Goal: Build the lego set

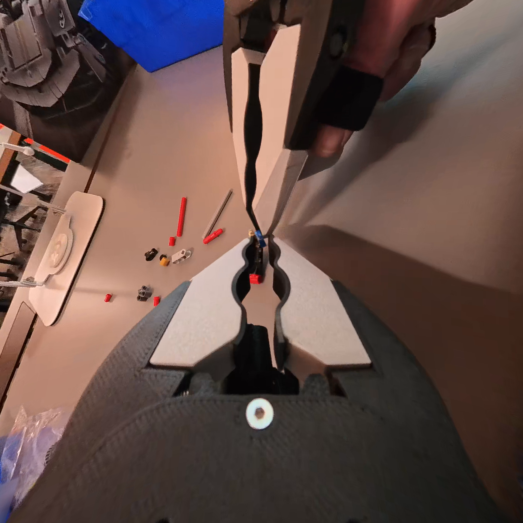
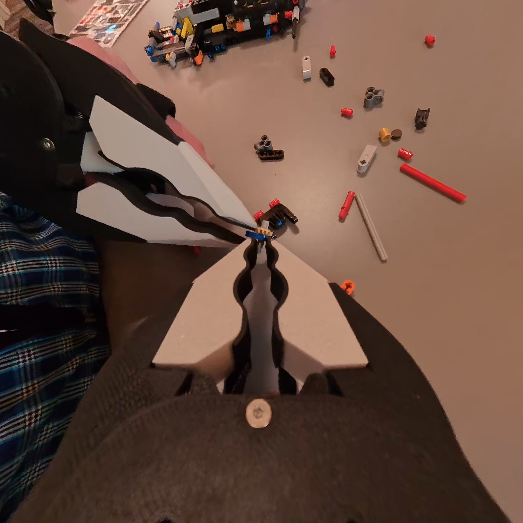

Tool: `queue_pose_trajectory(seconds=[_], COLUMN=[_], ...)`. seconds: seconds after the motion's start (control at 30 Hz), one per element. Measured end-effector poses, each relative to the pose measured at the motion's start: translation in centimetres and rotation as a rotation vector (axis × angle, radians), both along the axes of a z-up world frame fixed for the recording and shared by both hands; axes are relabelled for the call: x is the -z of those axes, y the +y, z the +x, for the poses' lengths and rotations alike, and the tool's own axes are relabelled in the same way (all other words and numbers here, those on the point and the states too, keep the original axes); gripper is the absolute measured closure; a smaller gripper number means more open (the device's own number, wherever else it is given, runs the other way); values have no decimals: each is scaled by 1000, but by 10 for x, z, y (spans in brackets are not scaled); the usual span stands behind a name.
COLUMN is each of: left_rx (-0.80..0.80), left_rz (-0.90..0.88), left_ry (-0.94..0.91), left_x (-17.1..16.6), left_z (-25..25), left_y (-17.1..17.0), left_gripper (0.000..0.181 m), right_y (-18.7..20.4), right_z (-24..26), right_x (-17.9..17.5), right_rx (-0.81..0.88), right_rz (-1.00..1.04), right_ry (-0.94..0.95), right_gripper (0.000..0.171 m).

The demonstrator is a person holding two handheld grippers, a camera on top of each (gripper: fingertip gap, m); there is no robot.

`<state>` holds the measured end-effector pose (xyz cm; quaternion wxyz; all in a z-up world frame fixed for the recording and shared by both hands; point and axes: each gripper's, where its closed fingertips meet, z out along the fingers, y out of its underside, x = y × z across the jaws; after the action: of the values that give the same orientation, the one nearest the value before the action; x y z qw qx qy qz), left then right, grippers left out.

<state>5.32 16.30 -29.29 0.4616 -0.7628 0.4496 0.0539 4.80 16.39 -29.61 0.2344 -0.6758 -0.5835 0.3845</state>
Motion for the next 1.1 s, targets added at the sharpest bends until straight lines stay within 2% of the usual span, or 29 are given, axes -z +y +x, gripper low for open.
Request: queue_pose_trajectory(seconds=[0.27, 0.47, 0.57, 0.73, 0.93, 1.1], left_rx=[-31, -35, 0, 77, 124, 153], left_rz=[24, -1, -19, -2, -35, -34], left_ry=[-19, -141, -232, -281, -375, -390], left_x=[-2, -8, -16, -24, -28, -32], left_z=[-2, -4, -2, 4, 9, 9], left_y=[2, 1, -1, -10, -17, -18], left_gripper=[179, 179, 179, 178, 178, 178], right_y=[0, 1, 3, 0, -12, -15], right_z=[0, 2, 4, 11, 12, 11], right_x=[-3, -11, -22, -38, -35, -36], right_rx=[22, 8, -43, -235, -380, -408], right_rz=[-14, -20, 26, 203, 255, 232], right_ry=[18, 65, 118, 244, 253, 274], right_gripper=[168, 154, 157, 163, 161, 167])
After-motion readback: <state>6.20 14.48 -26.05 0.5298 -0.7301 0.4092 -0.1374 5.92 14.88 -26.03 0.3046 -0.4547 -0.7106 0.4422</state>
